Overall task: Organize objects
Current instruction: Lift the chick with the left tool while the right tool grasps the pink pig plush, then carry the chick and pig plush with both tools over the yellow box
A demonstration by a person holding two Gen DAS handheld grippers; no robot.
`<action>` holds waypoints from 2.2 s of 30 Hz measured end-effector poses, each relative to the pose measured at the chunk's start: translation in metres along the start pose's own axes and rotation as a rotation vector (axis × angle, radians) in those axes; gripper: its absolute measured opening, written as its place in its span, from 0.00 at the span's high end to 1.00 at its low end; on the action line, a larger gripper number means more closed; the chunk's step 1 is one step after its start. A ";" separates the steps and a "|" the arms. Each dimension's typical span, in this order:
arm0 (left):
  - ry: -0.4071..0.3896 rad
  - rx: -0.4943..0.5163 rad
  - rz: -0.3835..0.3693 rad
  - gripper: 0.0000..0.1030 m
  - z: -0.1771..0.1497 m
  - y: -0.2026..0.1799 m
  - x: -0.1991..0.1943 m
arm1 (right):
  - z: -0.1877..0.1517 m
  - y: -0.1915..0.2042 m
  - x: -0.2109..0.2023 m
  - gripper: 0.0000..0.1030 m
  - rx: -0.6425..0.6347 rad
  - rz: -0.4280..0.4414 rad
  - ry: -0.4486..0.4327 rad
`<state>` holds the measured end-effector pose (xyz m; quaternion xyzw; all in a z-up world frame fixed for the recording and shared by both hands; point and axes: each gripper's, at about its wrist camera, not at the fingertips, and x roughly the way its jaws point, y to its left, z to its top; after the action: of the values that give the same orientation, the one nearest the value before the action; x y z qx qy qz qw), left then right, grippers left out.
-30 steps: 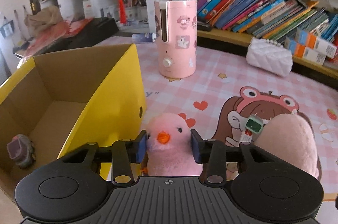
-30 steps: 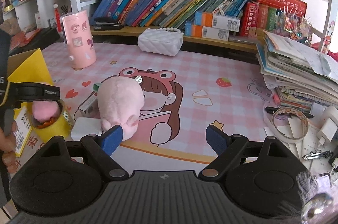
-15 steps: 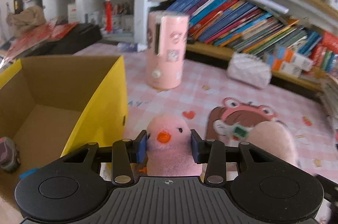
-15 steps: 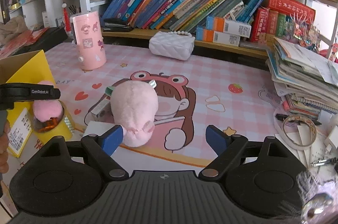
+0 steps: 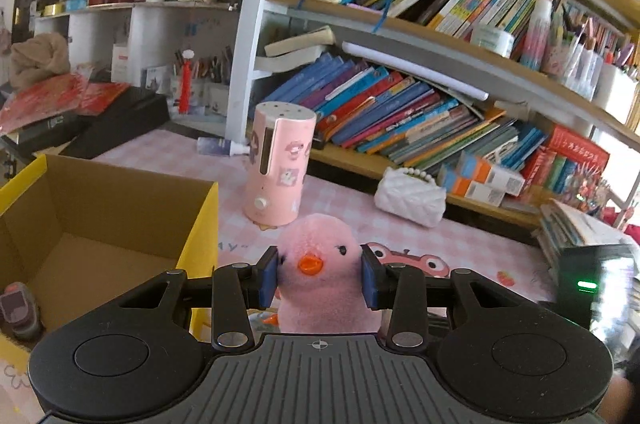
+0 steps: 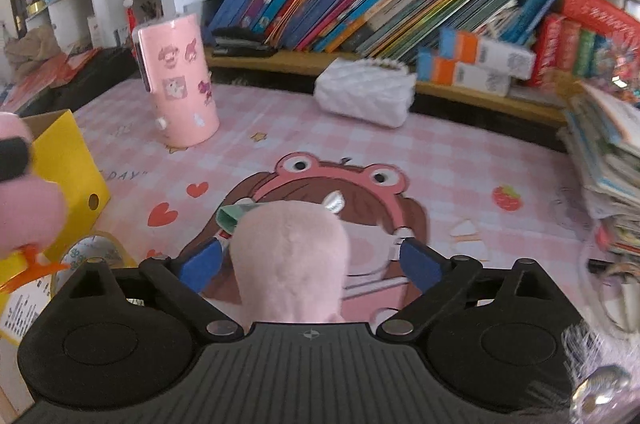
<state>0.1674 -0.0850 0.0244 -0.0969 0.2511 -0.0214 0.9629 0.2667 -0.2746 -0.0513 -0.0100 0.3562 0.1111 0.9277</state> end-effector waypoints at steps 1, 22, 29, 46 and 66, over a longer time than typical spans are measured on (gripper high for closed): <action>0.000 0.000 -0.003 0.63 0.000 0.000 -0.003 | 0.001 0.001 0.007 0.07 -0.001 0.001 0.016; 0.012 -0.033 -0.086 0.63 -0.020 0.010 -0.027 | -0.013 -0.013 -0.065 0.45 0.137 -0.019 -0.025; 0.011 -0.003 -0.160 0.63 -0.026 0.022 -0.048 | -0.042 0.014 -0.116 0.45 0.133 -0.053 -0.031; 0.073 -0.054 -0.111 0.63 -0.053 0.133 -0.117 | -0.093 0.151 -0.150 0.45 0.028 0.002 0.050; 0.068 -0.069 -0.041 0.63 -0.072 0.225 -0.182 | -0.139 0.268 -0.170 0.45 -0.020 0.104 0.102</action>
<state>-0.0283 0.1397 0.0052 -0.1345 0.2821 -0.0359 0.9492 -0.0046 -0.0604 -0.0264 -0.0061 0.4021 0.1620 0.9011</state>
